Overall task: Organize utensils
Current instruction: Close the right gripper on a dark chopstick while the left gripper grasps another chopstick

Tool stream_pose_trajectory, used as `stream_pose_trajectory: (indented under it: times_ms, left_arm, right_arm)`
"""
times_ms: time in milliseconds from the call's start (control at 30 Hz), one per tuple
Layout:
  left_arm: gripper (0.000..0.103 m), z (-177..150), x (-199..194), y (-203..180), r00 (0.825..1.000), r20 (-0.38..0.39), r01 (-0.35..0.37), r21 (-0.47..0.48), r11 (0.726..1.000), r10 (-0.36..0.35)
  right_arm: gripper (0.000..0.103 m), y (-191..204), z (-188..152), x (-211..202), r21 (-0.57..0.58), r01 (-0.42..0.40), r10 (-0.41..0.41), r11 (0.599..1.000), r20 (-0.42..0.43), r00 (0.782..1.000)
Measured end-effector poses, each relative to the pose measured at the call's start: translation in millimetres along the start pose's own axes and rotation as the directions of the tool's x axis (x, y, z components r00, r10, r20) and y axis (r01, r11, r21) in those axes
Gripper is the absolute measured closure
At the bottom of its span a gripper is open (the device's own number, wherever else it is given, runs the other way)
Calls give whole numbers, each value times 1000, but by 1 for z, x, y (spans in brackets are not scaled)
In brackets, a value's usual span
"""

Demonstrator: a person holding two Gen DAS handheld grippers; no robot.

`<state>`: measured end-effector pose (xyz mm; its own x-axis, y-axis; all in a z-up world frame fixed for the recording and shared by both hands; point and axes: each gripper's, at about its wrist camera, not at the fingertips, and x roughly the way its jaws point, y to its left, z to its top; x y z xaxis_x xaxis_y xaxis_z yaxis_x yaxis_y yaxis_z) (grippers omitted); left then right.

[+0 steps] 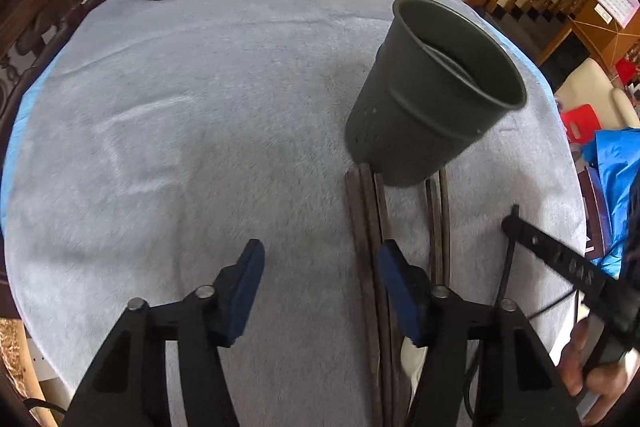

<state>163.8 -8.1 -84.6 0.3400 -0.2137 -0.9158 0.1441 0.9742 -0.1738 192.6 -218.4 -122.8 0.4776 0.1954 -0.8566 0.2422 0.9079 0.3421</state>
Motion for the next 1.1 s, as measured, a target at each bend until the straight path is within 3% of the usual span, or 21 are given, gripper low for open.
stream_pose_trajectory:
  times_ms: [267,333,400,700,900,1000,1100]
  left_arm:
    - [63,20,17,3,998,-10,56,12,998,-56]
    - [74,23,20,4,997,-11,76,20,997,-75]
    - [78,24,20,5,996,-14,91,29,995,-90]
    - [80,24,31,-1,995,-65,84,35,996,-82]
    - [84,34,31,-10,996,-50,79,43,996,-77]
    - [93,36,33,-9,995,-43,90,39,995,-88]
    - [95,33,30,-6,995,-28,94,38,995,-93]
  right_arm:
    - [89,-4,-9,-5,-71,-6,8,997,33,999]
    - [89,-5,-10,-5,-77,-15,18,997,34,999]
    - [89,-7,-10,-6,-86,-25,28,996,34,999]
    - [89,-13,-9,-7,-91,-54,56,994,21,998]
    - [90,-16,-7,-6,-81,-70,71,994,9,997]
    - [91,-20,-6,-6,-69,-96,96,993,2,995]
    - [91,-28,-5,-6,-51,-145,145,988,-3,989]
